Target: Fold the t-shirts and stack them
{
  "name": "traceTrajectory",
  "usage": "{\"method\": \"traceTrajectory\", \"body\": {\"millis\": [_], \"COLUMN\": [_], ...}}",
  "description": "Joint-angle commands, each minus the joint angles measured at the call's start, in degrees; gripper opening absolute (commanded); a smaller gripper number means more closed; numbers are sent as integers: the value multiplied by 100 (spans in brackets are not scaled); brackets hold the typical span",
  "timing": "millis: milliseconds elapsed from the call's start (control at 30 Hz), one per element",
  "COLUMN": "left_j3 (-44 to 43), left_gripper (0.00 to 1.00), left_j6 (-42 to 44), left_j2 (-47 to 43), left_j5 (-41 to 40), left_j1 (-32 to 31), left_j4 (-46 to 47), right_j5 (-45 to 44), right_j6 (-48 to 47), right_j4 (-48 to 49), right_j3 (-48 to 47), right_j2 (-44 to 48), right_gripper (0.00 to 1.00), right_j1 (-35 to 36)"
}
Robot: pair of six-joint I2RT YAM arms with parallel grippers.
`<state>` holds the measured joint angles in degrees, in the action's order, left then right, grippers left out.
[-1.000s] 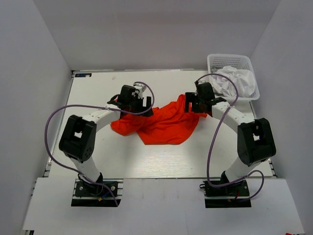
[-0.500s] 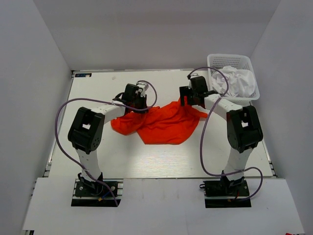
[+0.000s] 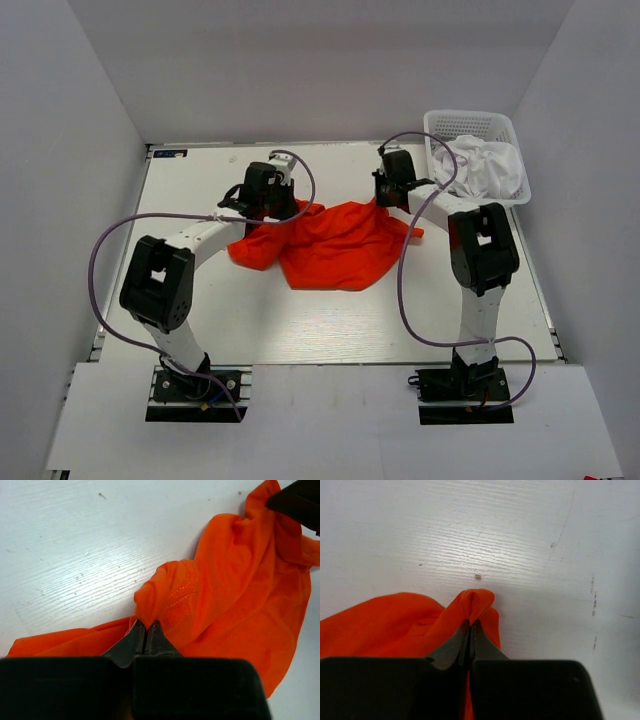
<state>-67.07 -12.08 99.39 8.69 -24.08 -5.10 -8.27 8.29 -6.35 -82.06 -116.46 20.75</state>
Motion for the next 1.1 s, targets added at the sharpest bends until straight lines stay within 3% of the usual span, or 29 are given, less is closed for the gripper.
{"method": "traceTrajectory", "body": {"millis": [0, 167, 367, 633, 833, 933, 1067], "left_j3": [53, -60, 124, -219, -500, -500, -324], "left_gripper": [0, 0, 0, 0, 0, 0, 0], "left_j6": [-23, -23, 196, 145, 127, 57, 118], "left_j2": [-596, -1412, -3415, -5376, -6124, -6125, -5450], "left_j5": [-271, -631, -149, 756, 1328, 1127, 751], "left_j1": [43, -9, -9, -9, 105, 105, 105], "left_j4": [159, -271, -438, -931, -1054, -993, -992], "right_j5": [-201, -245, -280, 765, 766, 766, 977], "right_j6": [41, -117, -416, -539, -697, -680, -443], "right_j4": [571, 925, 653, 293, 46, 99, 564], "right_j3": [137, 937, 1280, 965, 393, 322, 638], "right_j2": [685, 2381, 4341, 6634, 7006, 6883, 6550], "right_gripper": [0, 0, 0, 0, 0, 0, 0], "right_j1": [8, 43, 25, 25, 16, 16, 8]}}
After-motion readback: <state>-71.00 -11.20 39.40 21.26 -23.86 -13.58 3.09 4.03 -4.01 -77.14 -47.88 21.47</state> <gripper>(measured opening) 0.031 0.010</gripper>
